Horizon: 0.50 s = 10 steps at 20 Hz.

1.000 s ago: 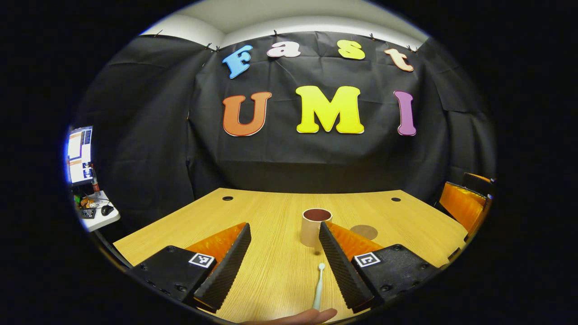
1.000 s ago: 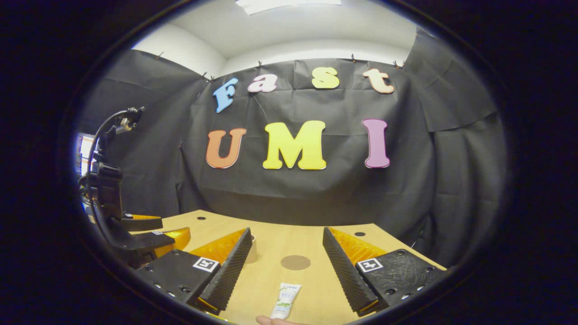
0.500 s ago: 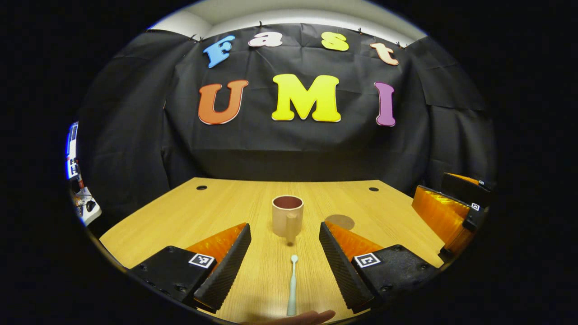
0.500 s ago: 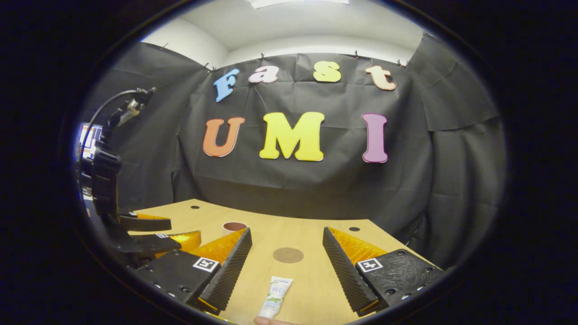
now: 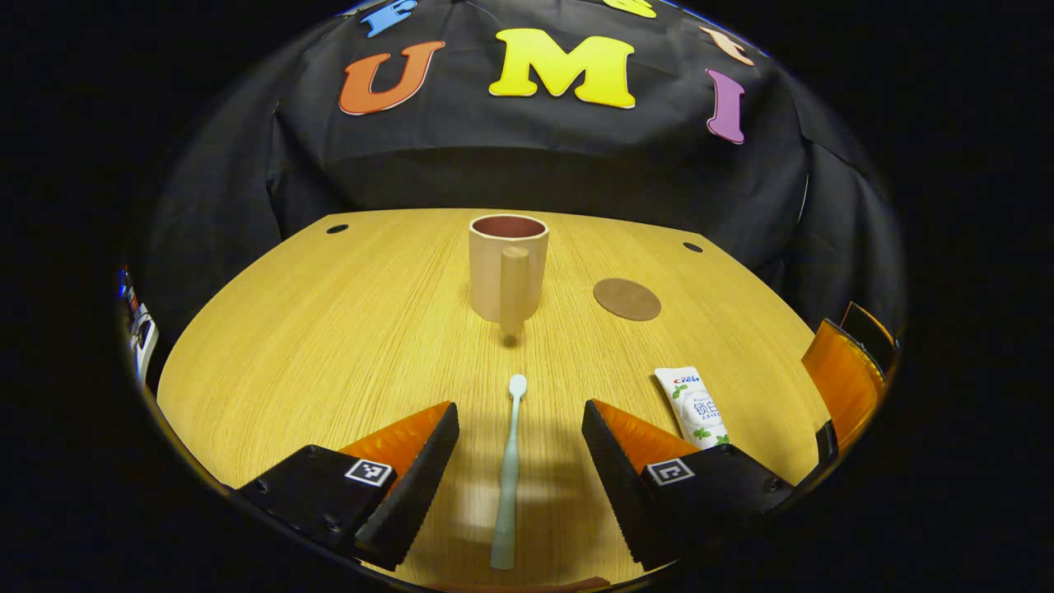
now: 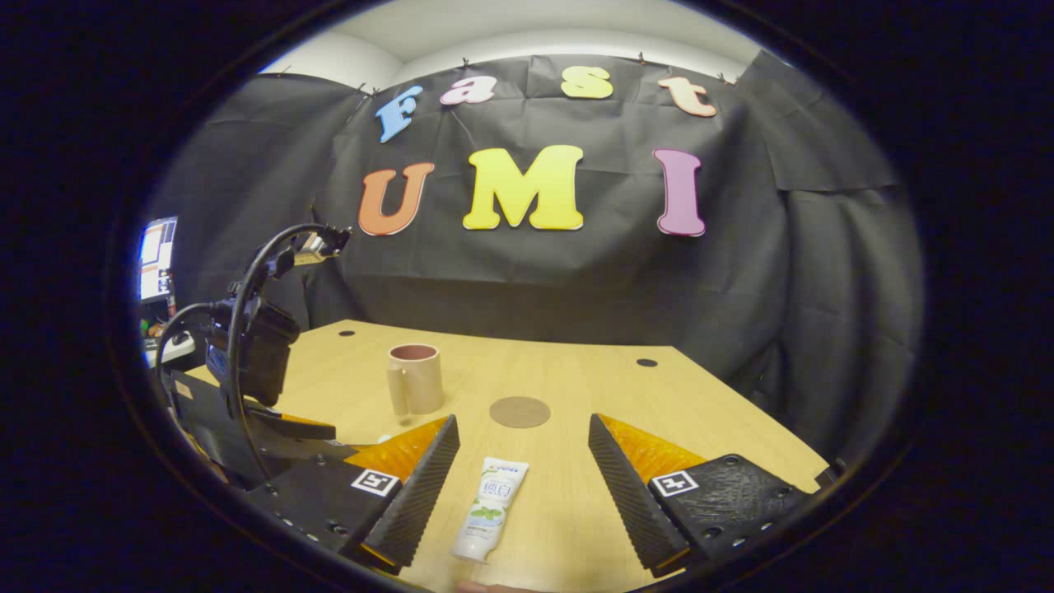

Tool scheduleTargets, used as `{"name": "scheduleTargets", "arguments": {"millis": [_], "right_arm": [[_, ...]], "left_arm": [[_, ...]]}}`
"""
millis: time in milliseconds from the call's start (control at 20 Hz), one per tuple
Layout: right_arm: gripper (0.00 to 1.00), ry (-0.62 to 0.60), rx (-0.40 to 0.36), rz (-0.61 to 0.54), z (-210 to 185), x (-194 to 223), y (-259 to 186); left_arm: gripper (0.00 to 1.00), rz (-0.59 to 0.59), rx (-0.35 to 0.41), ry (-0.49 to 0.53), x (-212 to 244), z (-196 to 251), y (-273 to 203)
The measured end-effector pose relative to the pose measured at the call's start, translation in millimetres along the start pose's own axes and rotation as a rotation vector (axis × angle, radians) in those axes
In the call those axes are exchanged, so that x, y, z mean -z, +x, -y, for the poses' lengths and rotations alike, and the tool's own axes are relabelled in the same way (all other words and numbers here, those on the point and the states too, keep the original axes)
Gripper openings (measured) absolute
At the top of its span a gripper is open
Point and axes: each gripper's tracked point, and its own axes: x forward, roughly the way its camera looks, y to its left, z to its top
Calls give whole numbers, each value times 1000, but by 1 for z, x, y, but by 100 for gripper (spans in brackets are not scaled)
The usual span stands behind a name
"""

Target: Put the toothbrush and toothpaste on the desktop into the cup, then pick up the cup and place it on the coaster on the desktop.

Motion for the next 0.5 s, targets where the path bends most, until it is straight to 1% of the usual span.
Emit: {"name": "scheduleTargets", "arguments": {"millis": [50,100,150,200,250,300,350,400,450,500], "right_arm": [[95,3,-3,-12,-1,3,1],[95,3,-6,-25,-2,8,2],[95,2,-6,-32,-2,11,3],[98,1,-4,-38,-1,12,3],[96,1,-2,-40,-1,12,4],[96,2,0,-42,-1,14,3],[98,3,0,-44,-1,14,4],[95,5,1,-46,0,16,5],[95,8,-1,-50,-1,16,5],[95,11,-3,-58,-1,17,5]], "left_arm": [[94,-18,-6,-2,3,0,2],[88,-32,-7,-3,7,0,4],[86,-53,-7,-4,13,1,6],[73,-73,0,-9,16,3,7],[70,-84,5,-11,18,3,8],[62,-95,7,-13,21,5,10],[58,-98,1,-8,22,4,10],[52,-94,-4,2,21,1,11],[49,-96,-5,6,21,0,11],[36,-96,-3,2,21,0,11]]}}
